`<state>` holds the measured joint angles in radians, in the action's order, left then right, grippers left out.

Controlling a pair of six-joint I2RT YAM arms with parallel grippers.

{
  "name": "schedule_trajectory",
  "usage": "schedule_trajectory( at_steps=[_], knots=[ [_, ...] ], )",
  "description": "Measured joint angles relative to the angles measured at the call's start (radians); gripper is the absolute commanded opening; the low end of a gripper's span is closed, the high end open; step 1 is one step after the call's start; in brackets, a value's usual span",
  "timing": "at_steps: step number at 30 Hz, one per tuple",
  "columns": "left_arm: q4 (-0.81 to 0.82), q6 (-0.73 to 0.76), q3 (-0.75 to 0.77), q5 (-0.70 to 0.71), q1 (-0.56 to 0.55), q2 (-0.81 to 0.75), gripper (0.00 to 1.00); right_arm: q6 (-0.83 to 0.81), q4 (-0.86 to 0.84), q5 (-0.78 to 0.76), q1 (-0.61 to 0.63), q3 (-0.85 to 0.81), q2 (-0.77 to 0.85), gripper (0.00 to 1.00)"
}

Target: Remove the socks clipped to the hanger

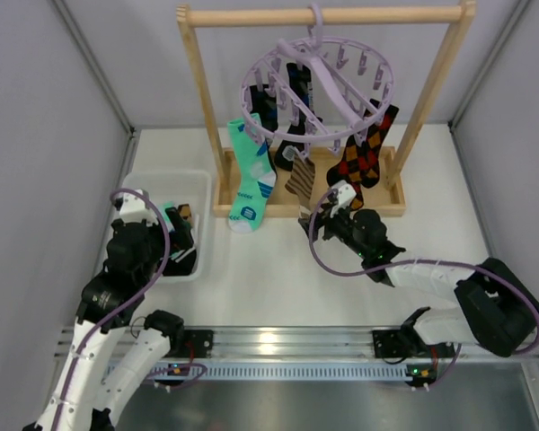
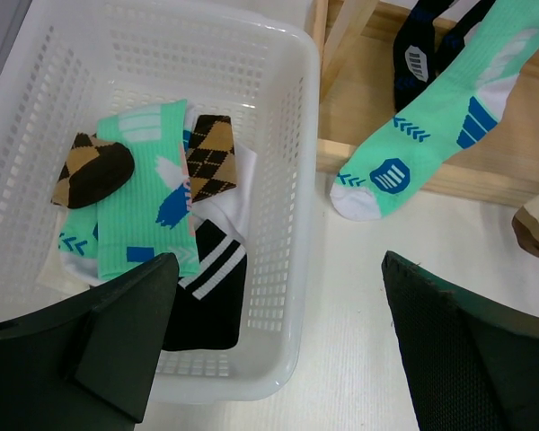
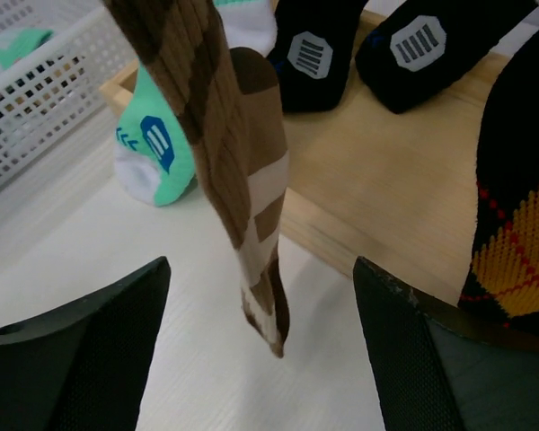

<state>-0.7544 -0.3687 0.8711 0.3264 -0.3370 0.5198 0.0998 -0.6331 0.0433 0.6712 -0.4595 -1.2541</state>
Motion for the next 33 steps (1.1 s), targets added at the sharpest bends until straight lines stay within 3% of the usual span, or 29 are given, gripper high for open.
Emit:
schedule_trajectory(
  at_steps=[1, 4, 6, 7, 10, 16, 20, 23, 29, 33],
  knots=[
    [0.0, 0.0, 0.0, -0.002, 0.0, 0.0, 0.98, -0.011, -0.036, -0.016, 0.001, 0.0, -0.025, 0.68],
    [0.0, -0.001, 0.0, -0.004, 0.0, 0.003, 0.98, -0.032, -0.117, -0.032, 0.006, -0.013, -0.088, 0.56],
    [0.001, -0.014, 0.0, -0.003, 0.0, 0.018, 0.98, -0.056, -0.175, -0.034, 0.017, -0.037, -0.143, 0.39],
    [0.0, -0.025, 0.002, -0.004, 0.0, 0.029, 0.98, -0.068, -0.203, -0.035, 0.028, -0.049, -0.169, 0.25],
    [-0.004, -0.067, 0.024, -0.028, 0.0, 0.066, 0.98, -0.096, -0.278, -0.042, 0.072, -0.053, -0.216, 0.01],
    [-0.002, -0.117, 0.23, -0.156, 0.0, 0.179, 0.98, -0.127, -0.396, -0.163, 0.184, -0.051, -0.241, 0.0],
    [0.029, -0.122, 0.383, -0.215, -0.032, 0.322, 0.99, -0.18, -0.445, -0.326, 0.335, -0.062, -0.274, 0.0],
    [0.03, -0.123, 0.46, -0.142, -0.169, 0.421, 0.99, -0.21, -0.445, -0.415, 0.418, -0.094, -0.314, 0.0],
    [0.029, -0.073, 0.616, 0.168, -0.583, 0.587, 0.99, -0.298, -0.435, -0.585, 0.519, -0.229, -0.427, 0.0],
    [0.028, -0.019, 0.689, 0.327, -0.694, 0.652, 0.98, -0.329, -0.408, -0.627, 0.559, -0.303, -0.463, 0.0]
  ],
)
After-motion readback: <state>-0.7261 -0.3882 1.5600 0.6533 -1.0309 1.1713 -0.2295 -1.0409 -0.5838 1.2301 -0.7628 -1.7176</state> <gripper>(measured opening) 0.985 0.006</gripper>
